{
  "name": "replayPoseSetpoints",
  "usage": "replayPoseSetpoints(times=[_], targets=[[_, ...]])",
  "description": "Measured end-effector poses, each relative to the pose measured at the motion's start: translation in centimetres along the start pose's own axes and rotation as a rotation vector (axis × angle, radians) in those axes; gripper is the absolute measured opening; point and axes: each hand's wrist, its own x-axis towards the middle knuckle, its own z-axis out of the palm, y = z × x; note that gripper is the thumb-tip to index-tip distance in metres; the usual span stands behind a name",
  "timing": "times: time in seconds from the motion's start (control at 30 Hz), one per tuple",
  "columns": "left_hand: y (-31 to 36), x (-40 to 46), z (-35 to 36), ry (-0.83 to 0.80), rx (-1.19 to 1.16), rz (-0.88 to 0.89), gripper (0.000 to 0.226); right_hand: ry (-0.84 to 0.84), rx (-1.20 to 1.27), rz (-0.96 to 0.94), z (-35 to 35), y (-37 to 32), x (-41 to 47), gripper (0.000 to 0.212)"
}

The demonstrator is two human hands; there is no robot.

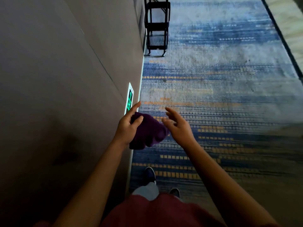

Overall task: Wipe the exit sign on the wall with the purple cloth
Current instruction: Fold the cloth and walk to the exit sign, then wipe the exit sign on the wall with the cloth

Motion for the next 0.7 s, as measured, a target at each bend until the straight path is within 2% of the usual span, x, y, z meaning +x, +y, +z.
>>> replayPoseSetpoints(times=[0.13,0.33,0.47,0.57,0.63,0.7], targets=[[-0.7,-1.1,0.9,-0.079,0.092,0.045,0.057,-0.250,-0.008,0.021,0.9,0.2,-2.3,0.065],[-2.5,-0.4,1.5,-0.068,0.077,0.028,0.058,-0.305,0.050,-0.007,2.7,2.2,-2.6,0.085],[-4.8,2.3,0.7,-0.043,0.167,0.073,0.059,-0.347,0.010,-0.064,4.0,4.1,0.1,0.081],[-9.4,6.2,1.0,0.006,0.371,0.138,0.068,-0.326,-0.010,-0.116,6.5,8.0,4.1,0.071],[-15.0,9.8,1.7,0.063,0.401,0.132,0.068,-0.299,-0.022,-0.140,9.8,12.6,8.4,0.064],[-17.2,12.1,2.1,0.082,0.392,0.138,0.067,-0.260,-0.018,-0.157,11.2,14.4,10.7,0.061]])
